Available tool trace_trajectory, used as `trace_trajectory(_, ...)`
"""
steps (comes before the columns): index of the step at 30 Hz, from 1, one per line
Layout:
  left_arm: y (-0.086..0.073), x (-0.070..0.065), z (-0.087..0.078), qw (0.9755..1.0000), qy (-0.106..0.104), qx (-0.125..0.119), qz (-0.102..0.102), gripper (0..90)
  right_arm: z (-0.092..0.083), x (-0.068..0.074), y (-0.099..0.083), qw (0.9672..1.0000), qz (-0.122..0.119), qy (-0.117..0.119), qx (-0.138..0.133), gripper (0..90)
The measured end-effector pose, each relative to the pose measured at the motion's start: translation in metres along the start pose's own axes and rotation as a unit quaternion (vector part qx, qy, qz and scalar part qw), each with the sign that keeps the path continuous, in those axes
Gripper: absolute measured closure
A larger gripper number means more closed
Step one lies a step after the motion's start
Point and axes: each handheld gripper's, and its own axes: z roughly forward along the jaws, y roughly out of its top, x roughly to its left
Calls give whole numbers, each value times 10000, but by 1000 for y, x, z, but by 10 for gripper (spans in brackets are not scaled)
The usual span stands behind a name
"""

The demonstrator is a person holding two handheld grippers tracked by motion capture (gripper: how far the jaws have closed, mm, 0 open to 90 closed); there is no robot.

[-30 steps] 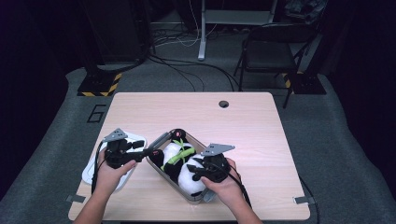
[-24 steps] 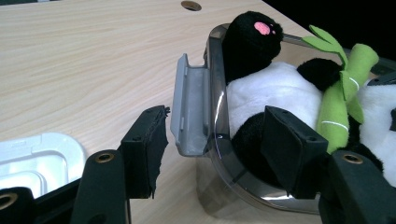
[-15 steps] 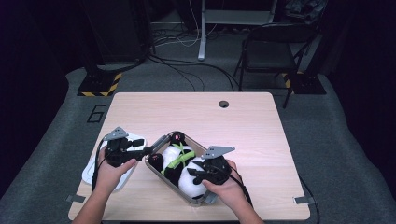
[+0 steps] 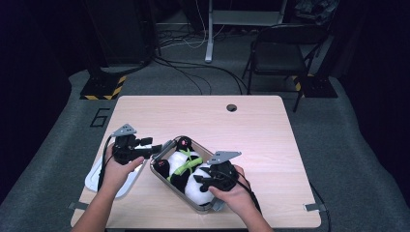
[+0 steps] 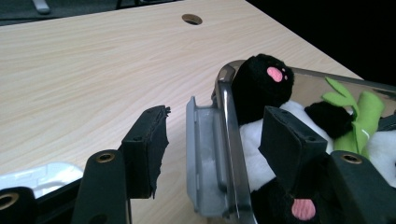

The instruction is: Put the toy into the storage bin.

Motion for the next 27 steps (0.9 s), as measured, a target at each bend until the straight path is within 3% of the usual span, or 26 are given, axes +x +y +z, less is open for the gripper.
trace_trajectory(8,18,-5,16,9997,-105,-51,191,404,-5,3,0,9998,-59,-103,-175,517)
trace_trajectory(13,28,-9,32,9978,-211,24,625,402,-9,3,0,9995,-94,-134,-282,514)
trace_trajectory(15,30,-8,37,9973,-234,47,693,400,-13,3,0,9992,-68,-133,-368,529)
trace_trajectory(20,34,-2,46,9974,-325,-56,635,399,-21,1,-1,9987,46,-136,-493,545)
trace_trajectory(27,34,-3,59,9964,-435,38,721,426,-31,-2,-7,9977,127,-329,-573,543)
